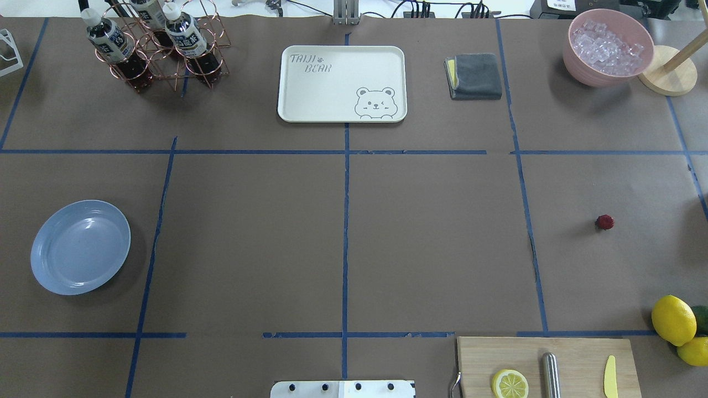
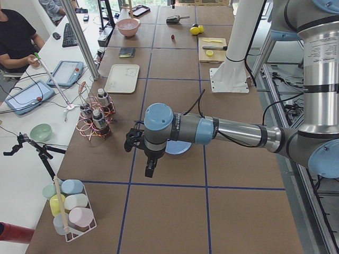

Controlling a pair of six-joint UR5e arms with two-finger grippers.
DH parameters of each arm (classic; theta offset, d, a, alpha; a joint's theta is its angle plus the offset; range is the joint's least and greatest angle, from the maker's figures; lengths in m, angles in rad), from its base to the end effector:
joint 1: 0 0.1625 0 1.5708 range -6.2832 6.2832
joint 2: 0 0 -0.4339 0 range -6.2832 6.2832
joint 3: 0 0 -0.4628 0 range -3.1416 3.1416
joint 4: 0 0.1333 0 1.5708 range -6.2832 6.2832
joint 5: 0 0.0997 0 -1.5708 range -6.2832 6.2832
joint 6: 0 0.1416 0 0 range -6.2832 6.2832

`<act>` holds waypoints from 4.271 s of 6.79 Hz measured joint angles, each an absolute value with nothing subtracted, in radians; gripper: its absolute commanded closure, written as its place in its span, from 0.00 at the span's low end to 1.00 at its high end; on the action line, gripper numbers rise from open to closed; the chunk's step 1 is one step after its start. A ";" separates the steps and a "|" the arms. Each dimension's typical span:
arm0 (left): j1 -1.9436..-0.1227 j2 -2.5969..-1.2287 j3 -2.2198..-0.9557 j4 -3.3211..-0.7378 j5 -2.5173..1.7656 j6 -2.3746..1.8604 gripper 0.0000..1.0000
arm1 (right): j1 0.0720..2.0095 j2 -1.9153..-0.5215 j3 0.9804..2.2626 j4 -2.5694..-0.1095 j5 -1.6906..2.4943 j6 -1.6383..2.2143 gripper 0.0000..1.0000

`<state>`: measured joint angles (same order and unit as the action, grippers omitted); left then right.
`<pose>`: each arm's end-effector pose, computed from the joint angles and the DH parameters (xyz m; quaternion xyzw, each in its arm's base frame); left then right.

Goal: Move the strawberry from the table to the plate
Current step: 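Move the left gripper down toward the rim of the light blue plate, then push the light blue plate with the left gripper toward the table center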

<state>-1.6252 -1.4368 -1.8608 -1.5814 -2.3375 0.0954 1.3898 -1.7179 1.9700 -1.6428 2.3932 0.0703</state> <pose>-0.0630 -0.5118 0.6046 0.1048 0.3659 0.0501 0.9234 -0.0609 -0.4971 0.5532 0.0319 -0.4053 -0.0864 0.9095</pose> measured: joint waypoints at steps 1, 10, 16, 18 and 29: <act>-1.610 -1.432 -1.858 -1.629 -2.339 0.093 0.00 | 1.390 -1.718 1.969 -1.643 2.393 0.071 0.00; -1.066 -1.426 -1.578 -2.369 -2.378 -0.427 0.00 | 1.390 -1.721 1.968 -1.642 2.398 0.072 0.00; -0.966 -1.439 -1.543 -2.422 -2.272 -0.521 0.25 | 1.389 -1.721 1.970 -1.641 2.399 0.072 0.00; -0.962 -1.444 -1.537 -2.419 -2.272 -0.520 0.56 | 1.389 -1.721 1.970 -1.641 2.399 0.072 0.00; -0.688 -1.916 -1.556 -2.429 -2.227 -1.256 1.00 | 1.388 -1.720 1.978 -1.643 2.401 0.076 0.00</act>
<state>-0.6877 -1.9162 -1.5563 -2.4294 -2.2273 -1.2559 1.3883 -1.7196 1.9775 -1.6428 2.4007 0.0759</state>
